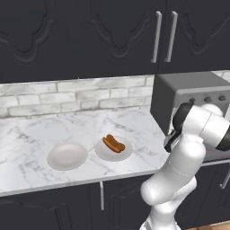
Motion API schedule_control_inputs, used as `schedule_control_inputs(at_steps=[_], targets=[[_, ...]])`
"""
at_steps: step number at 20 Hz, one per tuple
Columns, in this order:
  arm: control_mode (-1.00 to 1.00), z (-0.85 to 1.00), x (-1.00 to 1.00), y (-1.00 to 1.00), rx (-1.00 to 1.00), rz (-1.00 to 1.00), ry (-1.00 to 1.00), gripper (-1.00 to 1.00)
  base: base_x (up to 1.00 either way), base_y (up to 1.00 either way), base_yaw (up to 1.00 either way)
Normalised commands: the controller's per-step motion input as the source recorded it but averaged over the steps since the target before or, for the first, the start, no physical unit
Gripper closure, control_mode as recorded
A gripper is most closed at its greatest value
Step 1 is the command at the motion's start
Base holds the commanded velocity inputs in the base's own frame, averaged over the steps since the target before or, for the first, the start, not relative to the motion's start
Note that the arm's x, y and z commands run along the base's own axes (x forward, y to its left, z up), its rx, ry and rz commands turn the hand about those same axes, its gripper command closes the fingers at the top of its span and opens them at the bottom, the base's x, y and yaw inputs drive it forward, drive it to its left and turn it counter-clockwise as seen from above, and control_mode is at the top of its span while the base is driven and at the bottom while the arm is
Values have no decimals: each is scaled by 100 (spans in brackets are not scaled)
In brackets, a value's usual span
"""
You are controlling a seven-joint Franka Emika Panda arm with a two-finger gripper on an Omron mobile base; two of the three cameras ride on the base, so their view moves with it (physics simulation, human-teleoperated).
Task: Open the toaster oven door. Place the hotdog bun on the top rack in the toaster oven and place the chicken drumstick on the bottom rack.
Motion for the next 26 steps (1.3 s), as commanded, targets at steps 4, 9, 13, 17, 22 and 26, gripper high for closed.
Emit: schedule_control_inputs(at_steps=[4,9,13,17,22,26], targets=[[-100,-17,-28,-42,24,42,27,-100,0,0,0],[-100,37,-63,-65,28,33,2,-100,0,0,0],[-100,6,-89,-56,29,34,18,-100,0,0,0],[-100,-6,-48,-44,23,34,41,-100,0,0,0],[-100,-14,0,-30,18,31,62,-100,0,0,0],[-100,-6,0,-48,23,32,70,-100,0,0,0]])
